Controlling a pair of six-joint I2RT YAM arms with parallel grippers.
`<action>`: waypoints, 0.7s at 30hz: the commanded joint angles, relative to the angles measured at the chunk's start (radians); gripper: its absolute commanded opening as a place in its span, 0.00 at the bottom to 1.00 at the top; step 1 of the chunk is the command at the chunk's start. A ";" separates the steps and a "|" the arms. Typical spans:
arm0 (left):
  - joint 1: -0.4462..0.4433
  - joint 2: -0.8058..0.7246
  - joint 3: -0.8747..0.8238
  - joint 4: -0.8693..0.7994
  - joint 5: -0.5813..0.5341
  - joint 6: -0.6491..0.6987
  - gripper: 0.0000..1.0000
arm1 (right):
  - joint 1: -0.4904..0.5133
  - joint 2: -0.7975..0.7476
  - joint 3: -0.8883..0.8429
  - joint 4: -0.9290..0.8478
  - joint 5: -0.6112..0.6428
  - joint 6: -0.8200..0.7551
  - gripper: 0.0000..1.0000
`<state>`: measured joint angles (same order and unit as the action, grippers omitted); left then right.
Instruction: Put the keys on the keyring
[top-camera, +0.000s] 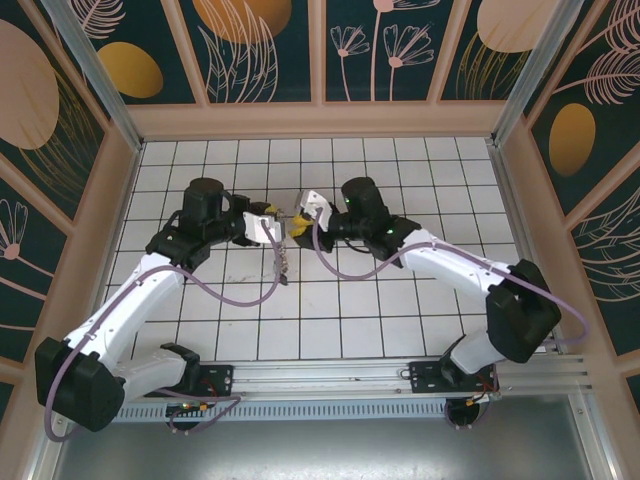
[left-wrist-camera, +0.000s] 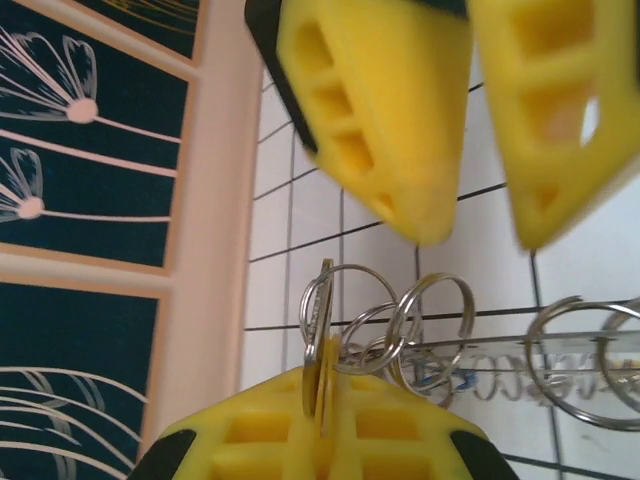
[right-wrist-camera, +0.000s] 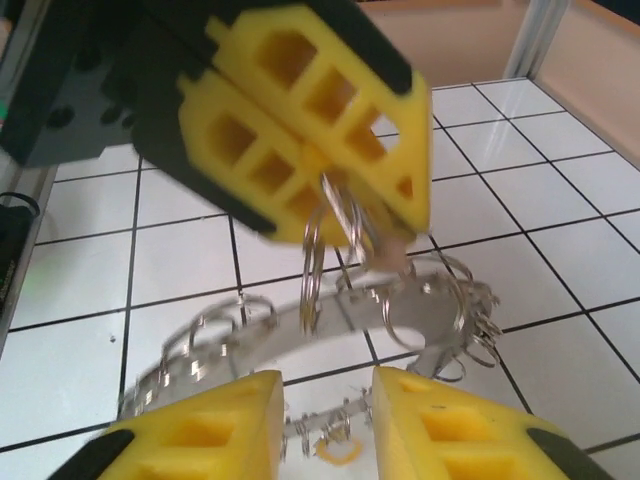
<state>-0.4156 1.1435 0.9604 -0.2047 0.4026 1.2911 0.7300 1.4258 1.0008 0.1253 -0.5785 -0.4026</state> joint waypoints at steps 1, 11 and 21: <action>-0.005 -0.024 0.047 0.112 0.028 0.116 0.00 | -0.025 -0.097 -0.047 0.114 -0.061 -0.050 0.33; -0.005 -0.013 0.053 0.242 0.152 0.213 0.00 | -0.141 -0.123 -0.066 0.385 -0.126 0.271 0.40; -0.008 -0.010 0.032 0.331 0.139 0.277 0.00 | -0.160 0.083 0.313 -0.079 -0.151 1.099 0.47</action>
<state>-0.4187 1.1431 0.9783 0.0311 0.5148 1.5311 0.5583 1.4830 1.2541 0.1989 -0.6315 0.3969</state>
